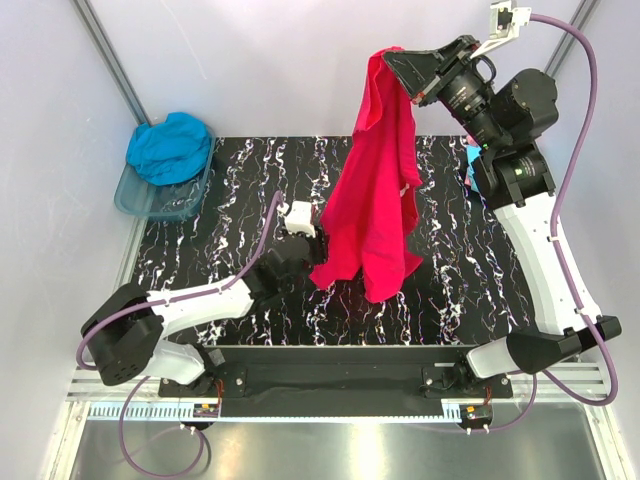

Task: Fold and stack the t-shirts
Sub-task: Flatten the tshirt out

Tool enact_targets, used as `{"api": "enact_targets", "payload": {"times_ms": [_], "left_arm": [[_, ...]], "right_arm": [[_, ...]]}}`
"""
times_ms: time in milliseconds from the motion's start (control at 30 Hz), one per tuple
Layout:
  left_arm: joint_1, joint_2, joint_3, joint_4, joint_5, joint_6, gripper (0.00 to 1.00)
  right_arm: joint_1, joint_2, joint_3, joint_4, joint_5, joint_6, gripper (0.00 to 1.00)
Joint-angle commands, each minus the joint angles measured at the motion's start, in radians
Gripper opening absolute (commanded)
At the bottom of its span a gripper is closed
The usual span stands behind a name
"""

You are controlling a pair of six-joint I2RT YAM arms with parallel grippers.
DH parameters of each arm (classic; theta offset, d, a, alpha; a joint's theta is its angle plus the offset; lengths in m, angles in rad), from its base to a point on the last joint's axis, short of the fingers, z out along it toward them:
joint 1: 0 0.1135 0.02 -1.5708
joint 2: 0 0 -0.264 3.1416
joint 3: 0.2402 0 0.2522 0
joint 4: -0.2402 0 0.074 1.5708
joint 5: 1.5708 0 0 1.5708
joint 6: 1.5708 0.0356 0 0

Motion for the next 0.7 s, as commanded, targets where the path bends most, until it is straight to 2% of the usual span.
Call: {"api": "enact_targets", "payload": {"times_ms": [0, 367, 667], "left_arm": [[-0.004, -0.016, -0.006, 0.029, -0.019, -0.001, 0.46], [-0.002, -0.057, -0.076, 0.026, -0.079, -0.016, 0.44], [-0.002, -0.023, -0.136, 0.067, -0.102, -0.047, 0.45]], "right_arm": [[-0.005, -0.042, 0.021, 0.076, 0.024, -0.007, 0.0], [-0.033, -0.026, 0.093, 0.05, 0.019, 0.004, 0.0], [-0.037, -0.043, 0.11, 0.047, 0.01, 0.01, 0.0]]}}
